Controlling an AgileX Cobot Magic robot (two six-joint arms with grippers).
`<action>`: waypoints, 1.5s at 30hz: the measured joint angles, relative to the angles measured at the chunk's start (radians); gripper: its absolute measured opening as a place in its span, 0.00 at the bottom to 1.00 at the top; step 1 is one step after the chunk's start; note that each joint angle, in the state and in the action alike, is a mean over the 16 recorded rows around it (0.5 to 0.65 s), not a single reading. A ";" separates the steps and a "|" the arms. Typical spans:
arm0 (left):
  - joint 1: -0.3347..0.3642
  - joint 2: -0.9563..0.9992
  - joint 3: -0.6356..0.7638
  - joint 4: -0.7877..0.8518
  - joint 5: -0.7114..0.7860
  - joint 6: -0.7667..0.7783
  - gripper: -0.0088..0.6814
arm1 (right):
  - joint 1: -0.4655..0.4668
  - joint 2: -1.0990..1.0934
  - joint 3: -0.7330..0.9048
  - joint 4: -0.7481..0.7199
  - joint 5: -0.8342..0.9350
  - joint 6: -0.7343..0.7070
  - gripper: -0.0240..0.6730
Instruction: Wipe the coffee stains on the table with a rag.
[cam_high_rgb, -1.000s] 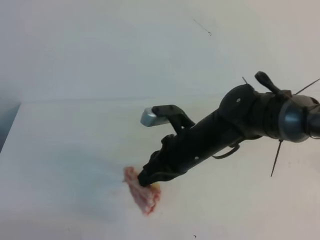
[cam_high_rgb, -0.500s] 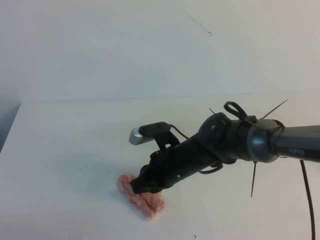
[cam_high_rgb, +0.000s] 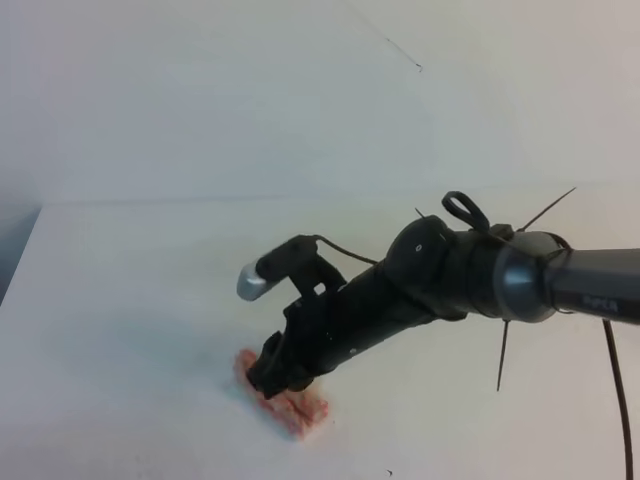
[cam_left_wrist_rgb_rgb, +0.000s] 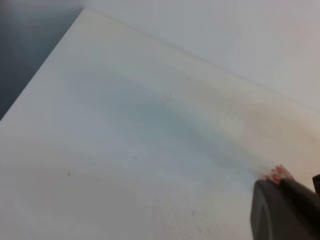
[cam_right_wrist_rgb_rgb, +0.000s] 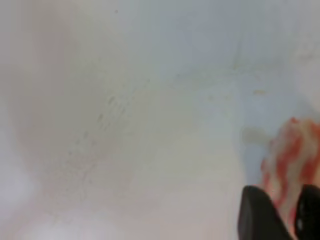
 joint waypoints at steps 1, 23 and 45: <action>0.000 0.000 0.000 0.000 0.000 0.000 0.01 | 0.007 -0.002 0.000 -0.031 -0.004 0.012 0.37; 0.000 0.000 0.000 0.000 0.000 0.000 0.01 | 0.073 0.013 -0.005 -0.672 -0.086 0.519 0.46; 0.000 0.000 0.000 0.000 0.000 0.000 0.01 | -0.190 -0.002 0.011 -0.718 -0.028 0.824 0.45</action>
